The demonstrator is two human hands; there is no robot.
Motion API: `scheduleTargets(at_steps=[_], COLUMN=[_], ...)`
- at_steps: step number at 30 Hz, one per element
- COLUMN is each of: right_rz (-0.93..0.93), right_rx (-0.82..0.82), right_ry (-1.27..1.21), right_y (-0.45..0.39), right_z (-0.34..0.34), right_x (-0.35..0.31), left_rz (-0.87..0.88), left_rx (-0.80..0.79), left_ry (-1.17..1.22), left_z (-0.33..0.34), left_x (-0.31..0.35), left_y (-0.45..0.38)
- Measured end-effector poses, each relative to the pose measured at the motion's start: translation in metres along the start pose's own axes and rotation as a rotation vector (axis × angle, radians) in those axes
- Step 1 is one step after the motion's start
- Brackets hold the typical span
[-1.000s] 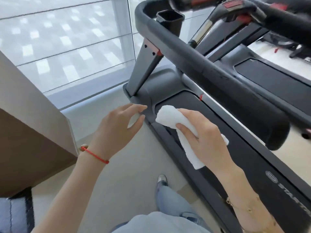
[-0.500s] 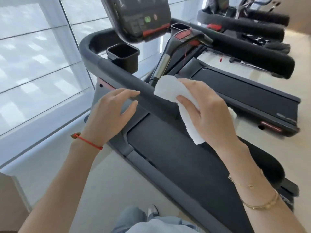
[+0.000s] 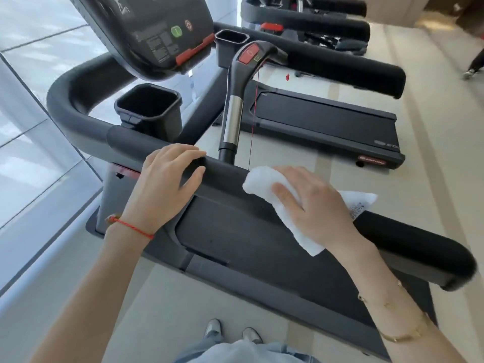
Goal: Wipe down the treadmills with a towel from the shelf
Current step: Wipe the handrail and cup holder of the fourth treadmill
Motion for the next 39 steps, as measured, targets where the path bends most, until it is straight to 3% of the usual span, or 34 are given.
scheduleTargets(at_steps=[5,14,19,23,28,32,39], right_rz=[0.012,0.254,0.176,0.139,0.311,0.258,0.214], right_rx=[0.045,0.218,0.17,0.178,0.252,0.256,0.227], right_ry=[0.048,0.111,0.129,0.073,0.111,0.179,0.099], right_y=[-0.041,-0.025,-0.067,-0.052,-0.055,-0.077,-0.061], right_z=[0.031,0.025,0.05,0.043,0.037,0.052,0.041], right_x=[-0.053,-0.037,-0.084,-0.069,-0.058,-0.085,-0.069], left_rz=[0.039,0.116,0.122,0.122,0.125,0.13,0.108], left_rx=[-0.021,-0.028,-0.043,-0.032,-0.015,-0.02,-0.053], left_ry=[-0.011,0.036,0.056,0.068,0.07,0.068,0.074], left_z=[-0.005,-0.003,-0.003,-0.004,-0.003,-0.004,-0.005], left_x=[-0.033,-0.048,-0.049,-0.05,-0.05,-0.05,-0.042], left_y=[-0.016,-0.02,-0.019,-0.019,-0.02,-0.02,-0.022])
Point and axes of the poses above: each hand's wrist, its own y-axis away from the middle knuckle, its own z-axis out of the palm, x = y × z, the point moved 3 cm from there along -y, towards the middle knuckle, and after that the axes turned 8 degrees about -x, right-handed, at the moved point
